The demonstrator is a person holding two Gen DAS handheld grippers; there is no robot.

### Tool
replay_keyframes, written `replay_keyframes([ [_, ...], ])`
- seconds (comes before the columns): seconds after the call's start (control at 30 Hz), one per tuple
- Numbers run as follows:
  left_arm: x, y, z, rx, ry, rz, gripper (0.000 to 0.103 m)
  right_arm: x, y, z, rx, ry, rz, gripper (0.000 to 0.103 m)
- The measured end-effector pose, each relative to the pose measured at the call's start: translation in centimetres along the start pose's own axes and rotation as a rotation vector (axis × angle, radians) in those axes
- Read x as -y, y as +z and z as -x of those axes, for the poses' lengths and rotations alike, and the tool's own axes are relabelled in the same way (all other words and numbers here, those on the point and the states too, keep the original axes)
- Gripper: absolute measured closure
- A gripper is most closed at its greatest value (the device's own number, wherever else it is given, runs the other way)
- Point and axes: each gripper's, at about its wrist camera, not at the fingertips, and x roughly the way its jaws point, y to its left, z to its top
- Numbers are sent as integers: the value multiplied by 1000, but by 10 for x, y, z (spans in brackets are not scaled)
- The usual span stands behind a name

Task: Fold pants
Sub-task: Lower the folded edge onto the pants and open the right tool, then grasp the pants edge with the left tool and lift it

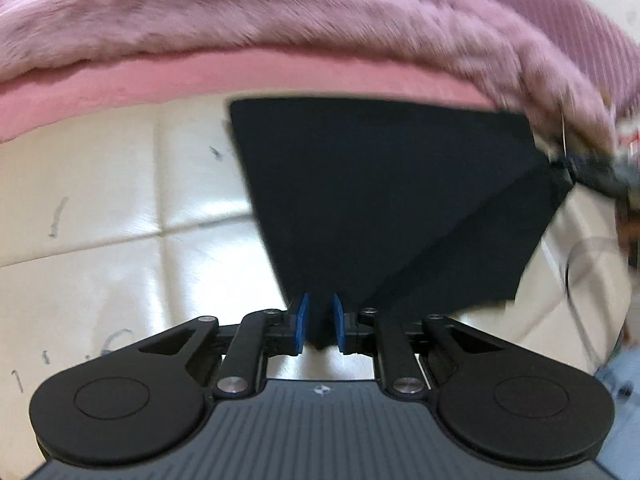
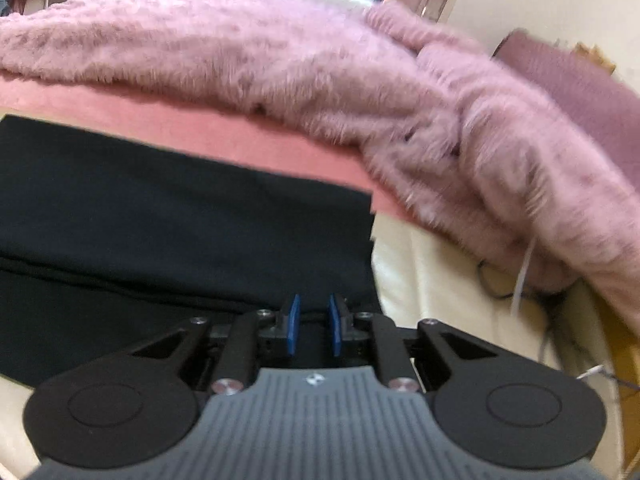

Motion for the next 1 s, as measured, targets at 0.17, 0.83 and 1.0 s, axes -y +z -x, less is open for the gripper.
replay_keyframes([
  [0.17,-37,15,-3,62,-63,231,70,-19,3,38,84,84,-161,74],
  [0.83,-77,15,-53,130,-232,495,94,-130,-1,40,137,262,-323,71],
  [1.0,-72,12,-39,135,-202,497,96,-123,1,32,111,208,-310,66],
])
